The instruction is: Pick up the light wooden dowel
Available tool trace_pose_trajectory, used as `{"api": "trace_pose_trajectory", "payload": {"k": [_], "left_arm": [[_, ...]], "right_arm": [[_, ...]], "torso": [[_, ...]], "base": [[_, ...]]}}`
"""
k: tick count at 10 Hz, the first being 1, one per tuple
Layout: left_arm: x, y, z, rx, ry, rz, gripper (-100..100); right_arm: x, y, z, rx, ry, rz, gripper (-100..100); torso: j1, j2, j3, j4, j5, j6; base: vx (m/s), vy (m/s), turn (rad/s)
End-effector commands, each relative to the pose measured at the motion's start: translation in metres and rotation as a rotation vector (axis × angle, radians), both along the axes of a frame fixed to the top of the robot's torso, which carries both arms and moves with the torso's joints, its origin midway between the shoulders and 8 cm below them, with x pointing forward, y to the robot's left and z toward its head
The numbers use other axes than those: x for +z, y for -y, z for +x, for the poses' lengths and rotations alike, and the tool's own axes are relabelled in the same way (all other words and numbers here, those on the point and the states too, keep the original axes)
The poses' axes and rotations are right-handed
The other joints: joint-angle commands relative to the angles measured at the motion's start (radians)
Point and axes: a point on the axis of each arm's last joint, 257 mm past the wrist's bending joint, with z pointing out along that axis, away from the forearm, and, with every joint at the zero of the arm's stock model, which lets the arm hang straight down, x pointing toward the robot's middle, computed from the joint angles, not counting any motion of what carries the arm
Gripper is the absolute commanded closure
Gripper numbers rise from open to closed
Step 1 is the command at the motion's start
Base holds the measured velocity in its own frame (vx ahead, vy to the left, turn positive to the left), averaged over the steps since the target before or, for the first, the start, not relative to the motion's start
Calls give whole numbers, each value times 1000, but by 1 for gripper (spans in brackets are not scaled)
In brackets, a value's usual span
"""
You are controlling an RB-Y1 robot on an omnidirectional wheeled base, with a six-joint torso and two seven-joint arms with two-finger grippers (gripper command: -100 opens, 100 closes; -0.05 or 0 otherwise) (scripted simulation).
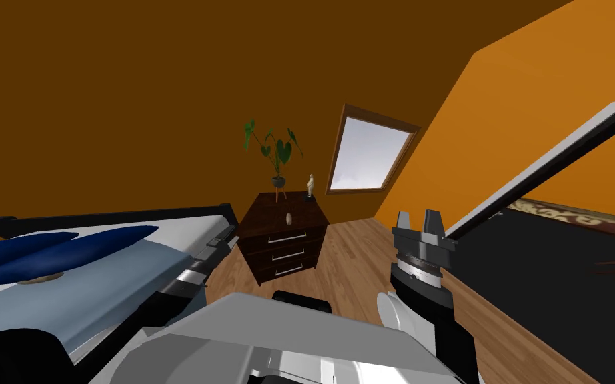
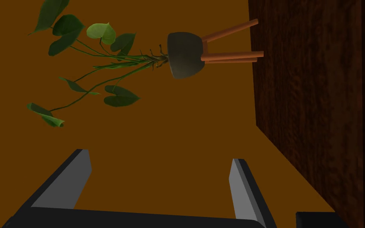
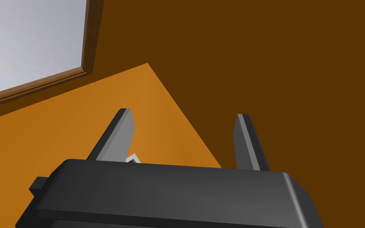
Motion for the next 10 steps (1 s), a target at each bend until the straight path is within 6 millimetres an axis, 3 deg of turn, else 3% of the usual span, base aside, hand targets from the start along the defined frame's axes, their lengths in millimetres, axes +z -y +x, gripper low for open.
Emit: {"api": "trace_pose_trajectory", "payload": {"k": [1,2,3,10], "left_arm": [[-17,-17,-15,11,-64,-15,-100],[-16,-16,-14,-7,-73,0,-100],[-25,-28,-25,2,-117,-9,-100],[-48,-60,-54,-12,-271,4,-100]], "right_arm": [[0,0,0,0,0,0,0],[0,0,0,0,0,0,0],[0,0,0,0,0,0,0],[0,0,0,0,0,0,0]], "torso": [[0,0,0,0,0,0],[-2,-1,-1,0,0,0],[-1,0,0,0,0,0],[0,0,0,0,0,0]], "base": [[35,-132,-237],[12,-100,-95],[15,-92,-165],[20,-70,-124]]}}
